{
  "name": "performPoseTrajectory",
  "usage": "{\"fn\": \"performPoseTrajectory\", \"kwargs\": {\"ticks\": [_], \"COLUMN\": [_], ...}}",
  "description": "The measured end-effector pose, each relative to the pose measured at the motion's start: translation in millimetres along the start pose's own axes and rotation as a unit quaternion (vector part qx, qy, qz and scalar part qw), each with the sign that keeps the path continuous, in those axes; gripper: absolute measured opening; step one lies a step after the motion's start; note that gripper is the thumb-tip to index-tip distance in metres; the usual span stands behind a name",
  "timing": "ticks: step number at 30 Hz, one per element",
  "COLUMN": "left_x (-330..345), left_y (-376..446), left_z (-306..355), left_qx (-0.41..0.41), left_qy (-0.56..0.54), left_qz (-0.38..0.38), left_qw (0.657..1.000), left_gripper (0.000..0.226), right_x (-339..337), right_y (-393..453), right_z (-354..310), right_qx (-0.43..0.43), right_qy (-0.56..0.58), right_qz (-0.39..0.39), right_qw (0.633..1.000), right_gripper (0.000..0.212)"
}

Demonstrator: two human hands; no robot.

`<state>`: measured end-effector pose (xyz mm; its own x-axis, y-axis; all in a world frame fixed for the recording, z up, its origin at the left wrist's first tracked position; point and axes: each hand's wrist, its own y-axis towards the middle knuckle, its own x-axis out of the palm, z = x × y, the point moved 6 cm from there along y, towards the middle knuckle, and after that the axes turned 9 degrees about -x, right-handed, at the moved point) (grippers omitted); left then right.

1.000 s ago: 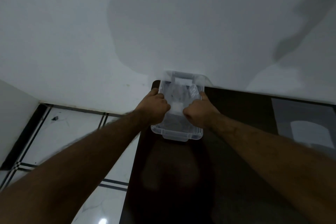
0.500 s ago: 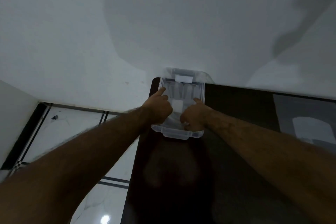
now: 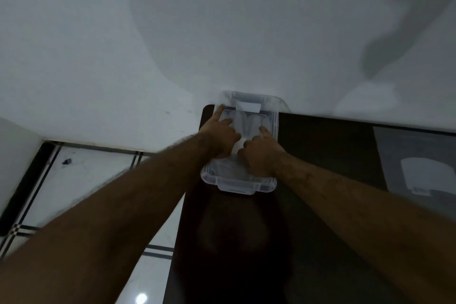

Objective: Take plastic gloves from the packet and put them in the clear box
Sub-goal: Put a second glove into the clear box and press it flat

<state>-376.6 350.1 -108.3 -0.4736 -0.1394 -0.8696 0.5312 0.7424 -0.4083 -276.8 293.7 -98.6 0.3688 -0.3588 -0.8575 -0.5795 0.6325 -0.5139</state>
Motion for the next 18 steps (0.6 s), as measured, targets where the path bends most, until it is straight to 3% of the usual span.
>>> {"fn": "performPoseTrajectory", "kwargs": {"ticks": [4, 12, 18], "left_x": [-1, -4, -10], "left_y": [11, 11, 9], "left_z": [4, 4, -1], "left_qx": [-0.003, 0.012, 0.005], "left_qy": [0.012, 0.023, 0.000], "left_qz": [0.008, 0.023, 0.031], "left_qw": [1.000, 0.999, 1.000], "left_gripper": [0.046, 0.060, 0.059], "right_x": [-3, 4, 0], "right_y": [-3, 1, -1], "right_z": [-3, 2, 0], "right_qx": [0.012, 0.021, 0.022], "right_qy": [0.033, 0.024, 0.017], "right_qz": [0.036, 0.002, 0.011], "right_qw": [0.999, 0.999, 1.000], "right_gripper": [0.053, 0.044, 0.045]}}
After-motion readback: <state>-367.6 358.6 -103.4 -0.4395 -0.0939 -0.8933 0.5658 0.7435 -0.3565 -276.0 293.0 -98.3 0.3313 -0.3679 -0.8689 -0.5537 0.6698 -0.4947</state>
